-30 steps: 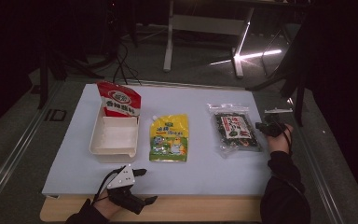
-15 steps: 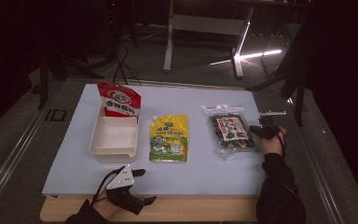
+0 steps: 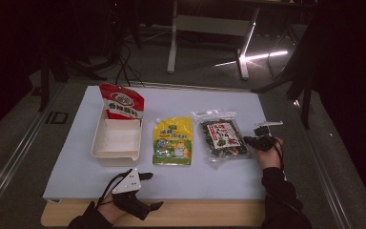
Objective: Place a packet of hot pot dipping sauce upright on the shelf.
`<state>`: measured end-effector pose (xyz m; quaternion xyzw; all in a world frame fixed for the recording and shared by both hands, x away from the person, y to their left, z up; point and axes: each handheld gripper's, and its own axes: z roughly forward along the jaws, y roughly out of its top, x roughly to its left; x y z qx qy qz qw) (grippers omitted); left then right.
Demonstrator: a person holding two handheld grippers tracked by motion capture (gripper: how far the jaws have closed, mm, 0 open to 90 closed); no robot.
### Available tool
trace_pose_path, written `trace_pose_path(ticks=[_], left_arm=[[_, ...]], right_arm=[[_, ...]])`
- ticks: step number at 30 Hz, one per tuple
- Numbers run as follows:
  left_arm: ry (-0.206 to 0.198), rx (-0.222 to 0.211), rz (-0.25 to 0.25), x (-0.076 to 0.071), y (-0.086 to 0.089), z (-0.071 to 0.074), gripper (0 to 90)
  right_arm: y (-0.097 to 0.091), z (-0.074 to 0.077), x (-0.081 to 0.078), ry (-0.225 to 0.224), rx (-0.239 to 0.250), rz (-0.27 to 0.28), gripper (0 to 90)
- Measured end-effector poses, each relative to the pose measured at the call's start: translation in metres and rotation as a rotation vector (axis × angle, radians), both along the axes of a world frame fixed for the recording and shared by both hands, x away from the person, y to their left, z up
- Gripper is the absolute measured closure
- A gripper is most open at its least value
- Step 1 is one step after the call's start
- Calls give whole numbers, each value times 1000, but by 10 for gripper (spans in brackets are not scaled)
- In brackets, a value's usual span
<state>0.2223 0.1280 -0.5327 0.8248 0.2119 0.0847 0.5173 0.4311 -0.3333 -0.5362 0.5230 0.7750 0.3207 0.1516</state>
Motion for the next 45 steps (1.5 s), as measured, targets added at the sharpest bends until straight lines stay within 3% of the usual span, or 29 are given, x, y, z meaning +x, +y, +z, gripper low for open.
trace_pose_path(ticks=[14, 23, 33, 39, 45], left_arm=[[-5, -2, -33, 4, -9, 2, 29], [-11, -1, -59, 6, -15, 3, 29], [-10, 1, -54, 6, -15, 2, 29], [-11, 1, -49, 6, -14, 1, 29], [-10, 4, -41, 4, -12, 1, 29]], right_arm=[[20, 2, -42, -16, 20, 47, 900], [26, 14, -54, -42, 2, 65, 900], [32, 33, -39, -73, 5, 65, 900], [50, 43, -20, -93, -12, 92, 900], [58, 50, -1, -96, -12, 77, 899]])
